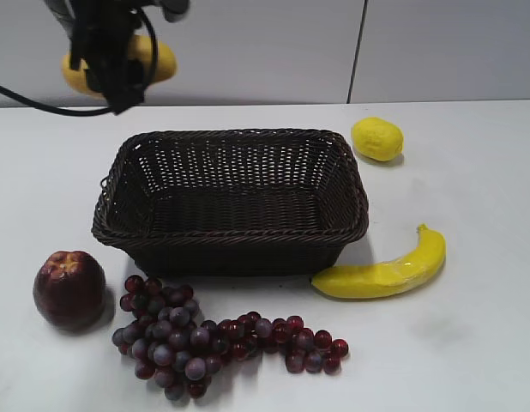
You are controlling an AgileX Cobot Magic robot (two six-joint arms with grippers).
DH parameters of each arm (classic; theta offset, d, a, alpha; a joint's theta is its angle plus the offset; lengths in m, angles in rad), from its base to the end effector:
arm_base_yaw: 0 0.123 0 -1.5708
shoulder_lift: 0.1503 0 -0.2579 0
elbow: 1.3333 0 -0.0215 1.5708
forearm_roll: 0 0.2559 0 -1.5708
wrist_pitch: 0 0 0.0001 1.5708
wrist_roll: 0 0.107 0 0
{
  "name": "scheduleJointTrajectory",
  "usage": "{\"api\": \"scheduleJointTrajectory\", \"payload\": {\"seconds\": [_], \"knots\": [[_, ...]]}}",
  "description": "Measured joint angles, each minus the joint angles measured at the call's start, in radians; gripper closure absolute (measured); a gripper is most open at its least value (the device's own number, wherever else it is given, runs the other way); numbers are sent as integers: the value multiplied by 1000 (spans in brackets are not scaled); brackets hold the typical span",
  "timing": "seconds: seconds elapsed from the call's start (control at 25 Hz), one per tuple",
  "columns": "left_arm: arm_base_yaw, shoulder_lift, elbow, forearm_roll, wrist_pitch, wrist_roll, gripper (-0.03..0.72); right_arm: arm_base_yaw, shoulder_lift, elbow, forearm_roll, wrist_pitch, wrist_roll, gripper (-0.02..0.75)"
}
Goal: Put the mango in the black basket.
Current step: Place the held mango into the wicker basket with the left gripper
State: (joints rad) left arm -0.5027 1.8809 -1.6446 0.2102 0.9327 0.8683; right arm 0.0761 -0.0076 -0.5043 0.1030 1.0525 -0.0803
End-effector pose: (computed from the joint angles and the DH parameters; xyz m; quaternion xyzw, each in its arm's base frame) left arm 0.3778 -0.1873 0.2447 0.6420 0.7215 0.1390 0.2191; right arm 0.0390 0.0126 0.2752 -0.0682 0.8441 0.0503 0.5295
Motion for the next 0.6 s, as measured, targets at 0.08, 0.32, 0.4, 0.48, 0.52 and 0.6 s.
{"api": "scheduleJointTrajectory", "payload": {"seconds": [0.08, 0.32, 0.4, 0.48, 0.52, 0.6], "knots": [[-53, 34, -5, -2, -9, 1, 124, 0, 0, 0, 0, 0, 0, 145], [-139, 154, -8, -94, -44, 1, 124, 0, 0, 0, 0, 0, 0, 145], [-147, 196, -8, -113, -47, 1, 124, 0, 0, 0, 0, 0, 0, 145], [-147, 227, -8, -127, -52, 2, 124, 0, 0, 0, 0, 0, 0, 145], [-147, 246, -8, -136, -57, 2, 124, 0, 0, 0, 0, 0, 0, 145], [-147, 266, -8, -154, -72, 14, 124, 0, 0, 0, 0, 0, 0, 145]]}}
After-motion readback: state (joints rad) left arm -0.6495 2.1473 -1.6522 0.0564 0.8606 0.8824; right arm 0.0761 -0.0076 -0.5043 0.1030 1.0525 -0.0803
